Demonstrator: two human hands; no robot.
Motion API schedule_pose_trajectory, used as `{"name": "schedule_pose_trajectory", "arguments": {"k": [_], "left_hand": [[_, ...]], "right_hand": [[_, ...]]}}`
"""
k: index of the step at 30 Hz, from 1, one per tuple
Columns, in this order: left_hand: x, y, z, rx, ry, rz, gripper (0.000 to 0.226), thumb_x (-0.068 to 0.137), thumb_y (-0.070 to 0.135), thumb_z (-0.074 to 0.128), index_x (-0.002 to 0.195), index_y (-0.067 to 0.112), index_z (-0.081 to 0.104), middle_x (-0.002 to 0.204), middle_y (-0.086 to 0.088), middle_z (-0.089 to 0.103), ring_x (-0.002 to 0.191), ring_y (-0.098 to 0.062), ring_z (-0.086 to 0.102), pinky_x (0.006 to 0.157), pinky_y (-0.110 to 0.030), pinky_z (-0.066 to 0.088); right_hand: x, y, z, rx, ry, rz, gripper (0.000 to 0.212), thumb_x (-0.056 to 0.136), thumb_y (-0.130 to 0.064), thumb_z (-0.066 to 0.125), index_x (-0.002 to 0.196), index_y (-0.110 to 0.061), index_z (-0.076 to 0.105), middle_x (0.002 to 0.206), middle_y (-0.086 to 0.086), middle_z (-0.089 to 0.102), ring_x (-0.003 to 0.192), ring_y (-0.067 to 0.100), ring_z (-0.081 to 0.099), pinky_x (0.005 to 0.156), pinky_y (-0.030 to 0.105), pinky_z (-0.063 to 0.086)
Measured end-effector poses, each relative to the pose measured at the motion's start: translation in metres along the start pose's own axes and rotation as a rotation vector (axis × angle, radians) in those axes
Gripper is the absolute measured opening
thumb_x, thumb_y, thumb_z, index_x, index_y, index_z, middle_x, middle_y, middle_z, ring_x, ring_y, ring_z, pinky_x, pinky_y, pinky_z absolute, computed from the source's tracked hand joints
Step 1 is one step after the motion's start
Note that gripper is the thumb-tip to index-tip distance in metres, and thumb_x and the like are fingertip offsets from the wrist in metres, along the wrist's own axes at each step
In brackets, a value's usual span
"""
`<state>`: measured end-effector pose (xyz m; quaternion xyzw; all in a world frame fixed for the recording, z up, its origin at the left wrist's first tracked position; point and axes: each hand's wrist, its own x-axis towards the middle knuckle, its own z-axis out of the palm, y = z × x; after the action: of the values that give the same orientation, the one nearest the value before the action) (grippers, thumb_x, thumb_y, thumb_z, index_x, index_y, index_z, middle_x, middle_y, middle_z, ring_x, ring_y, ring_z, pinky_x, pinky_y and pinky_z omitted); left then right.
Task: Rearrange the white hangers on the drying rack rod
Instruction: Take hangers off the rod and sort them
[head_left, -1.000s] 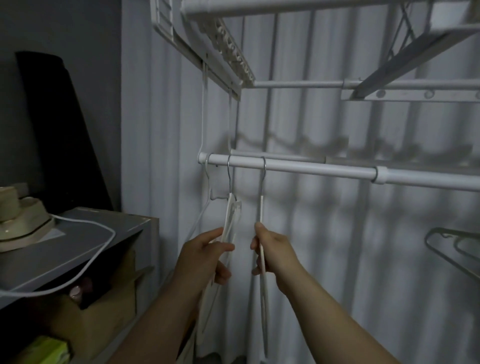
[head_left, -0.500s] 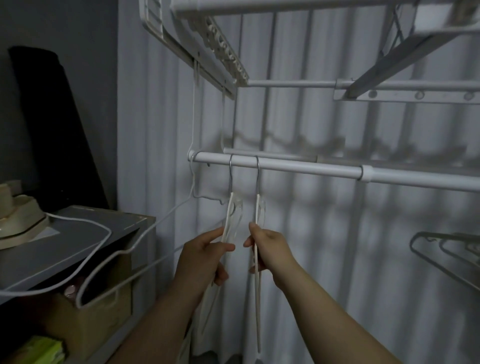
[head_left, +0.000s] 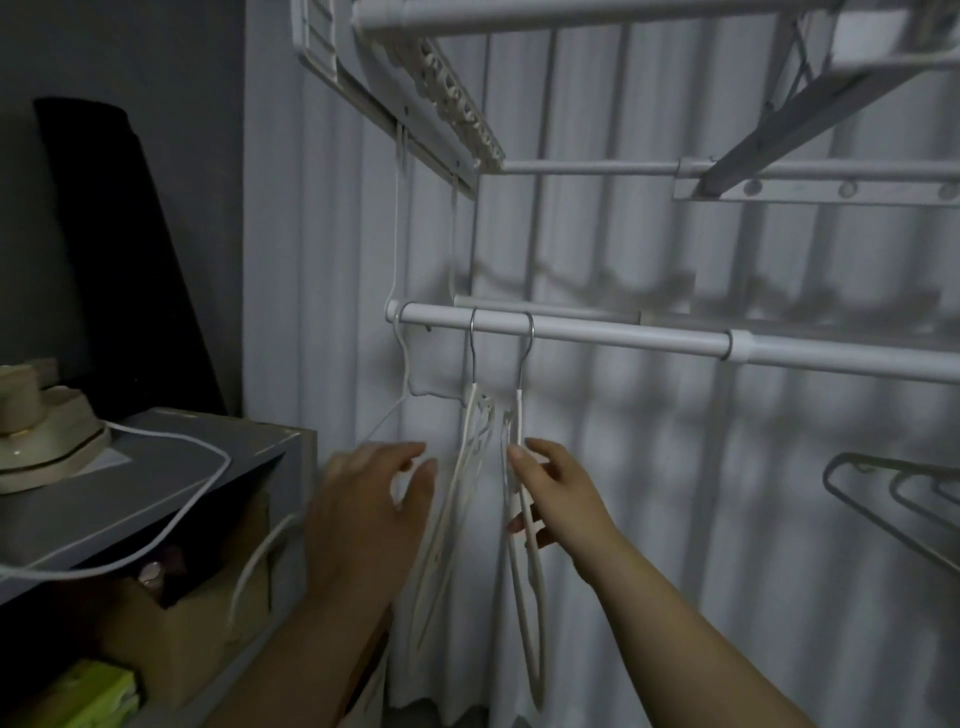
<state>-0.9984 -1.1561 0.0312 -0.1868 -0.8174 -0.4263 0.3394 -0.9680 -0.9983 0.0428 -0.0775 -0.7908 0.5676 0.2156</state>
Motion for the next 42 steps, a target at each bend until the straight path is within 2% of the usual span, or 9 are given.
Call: {"name": "schedule_pose_trajectory", "arguments": {"k": [3, 7, 10, 14, 19, 22, 28, 36, 42], "left_hand": [[0.011, -0.014, -0.014, 0.181, 0.150, 0.138, 0.029, 0.083, 0.024, 0.056, 0.106, 0.008, 0.065, 0.108, -0.016, 0.064, 0.099, -0.037, 0.056, 0.084, -0.043, 0.042], [0.021, -0.033, -0.018, 0.069, -0.254, -0.199, 0.054, 0.086, 0.030, 0.056, 0.135, 0.015, 0.037, 0.133, -0.013, 0.049, 0.117, -0.030, 0.048, 0.100, -0.039, 0.040], [0.015, -0.038, -0.007, 0.011, -0.387, -0.294, 0.039, 0.092, 0.024, 0.047, 0.129, 0.014, 0.043, 0.108, -0.011, 0.060, 0.082, -0.018, 0.058, 0.074, -0.019, 0.047], [0.010, -0.041, -0.007, -0.041, -0.360, -0.339, 0.024, 0.093, 0.008, 0.037, 0.083, 0.016, 0.058, 0.093, -0.021, 0.065, 0.053, -0.023, 0.052, 0.061, -0.034, 0.053], [0.015, -0.045, -0.012, 0.059, -0.287, -0.254, 0.031, 0.096, 0.020, 0.037, 0.110, 0.005, 0.060, 0.110, -0.019, 0.064, 0.099, -0.028, 0.058, 0.072, -0.024, 0.038], [0.015, -0.041, -0.015, 0.040, -0.320, -0.267, 0.031, 0.093, 0.027, 0.044, 0.113, 0.008, 0.061, 0.110, -0.016, 0.065, 0.104, -0.030, 0.058, 0.089, -0.031, 0.045], [0.017, -0.048, -0.012, 0.271, -0.312, -0.241, 0.031, 0.095, 0.025, 0.039, 0.100, 0.006, 0.064, 0.103, -0.016, 0.066, 0.096, -0.028, 0.060, 0.067, -0.023, 0.035], [0.021, -0.056, -0.026, 0.391, -0.259, -0.229, 0.029, 0.093, 0.028, 0.042, 0.105, 0.010, 0.061, 0.108, -0.015, 0.064, 0.094, -0.029, 0.058, 0.074, -0.032, 0.045], [0.011, -0.021, -0.035, -0.097, -0.020, -0.028, 0.051, 0.081, 0.040, 0.059, 0.127, 0.019, 0.050, 0.123, 0.000, 0.055, 0.101, -0.014, 0.052, 0.087, -0.029, 0.041]], "right_hand": [[0.002, -0.003, -0.005, 0.035, 0.034, 0.028, 0.056, 0.089, -0.023, 0.051, 0.139, -0.024, 0.024, 0.123, -0.002, 0.039, 0.065, 0.017, 0.056, 0.046, 0.025, 0.049], [0.003, -0.007, -0.002, 0.084, 0.025, 0.051, 0.067, 0.089, -0.011, 0.047, 0.143, -0.026, 0.012, 0.143, 0.003, 0.025, 0.060, 0.016, 0.055, 0.040, 0.021, 0.048], [0.002, -0.007, 0.006, 0.047, 0.031, 0.076, 0.065, 0.089, -0.008, 0.045, 0.144, -0.024, 0.013, 0.146, 0.006, 0.026, 0.048, 0.015, 0.049, 0.038, 0.020, 0.046], [0.005, -0.003, 0.008, -0.025, 0.095, 0.076, 0.050, 0.090, -0.003, 0.036, 0.139, -0.011, 0.030, 0.132, 0.009, 0.043, 0.041, 0.015, 0.041, 0.029, 0.014, 0.035], [0.008, 0.000, 0.007, -0.009, 0.145, 0.068, 0.043, 0.089, 0.000, 0.034, 0.131, -0.007, 0.042, 0.072, 0.002, 0.045, 0.025, 0.006, 0.039, 0.027, 0.011, 0.030], [0.008, 0.001, 0.006, -0.026, 0.152, 0.061, 0.042, 0.089, 0.000, 0.035, 0.131, -0.006, 0.042, 0.082, 0.007, 0.047, 0.025, 0.007, 0.041, 0.028, 0.011, 0.031], [0.003, -0.001, 0.006, -0.030, 0.151, 0.049, 0.040, 0.089, 0.000, 0.035, 0.127, -0.009, 0.045, 0.074, 0.004, 0.049, 0.044, 0.017, 0.041, 0.028, 0.012, 0.034], [0.002, -0.003, 0.006, -0.038, 0.125, 0.055, 0.043, 0.090, -0.001, 0.036, 0.133, -0.007, 0.040, 0.100, 0.013, 0.048, 0.044, 0.017, 0.042, 0.030, 0.014, 0.038], [-0.003, -0.006, 0.007, -0.018, 0.107, 0.023, 0.047, 0.089, 0.000, 0.037, 0.135, -0.010, 0.038, 0.086, 0.006, 0.053, 0.044, 0.016, 0.046, 0.032, 0.014, 0.040]]}}
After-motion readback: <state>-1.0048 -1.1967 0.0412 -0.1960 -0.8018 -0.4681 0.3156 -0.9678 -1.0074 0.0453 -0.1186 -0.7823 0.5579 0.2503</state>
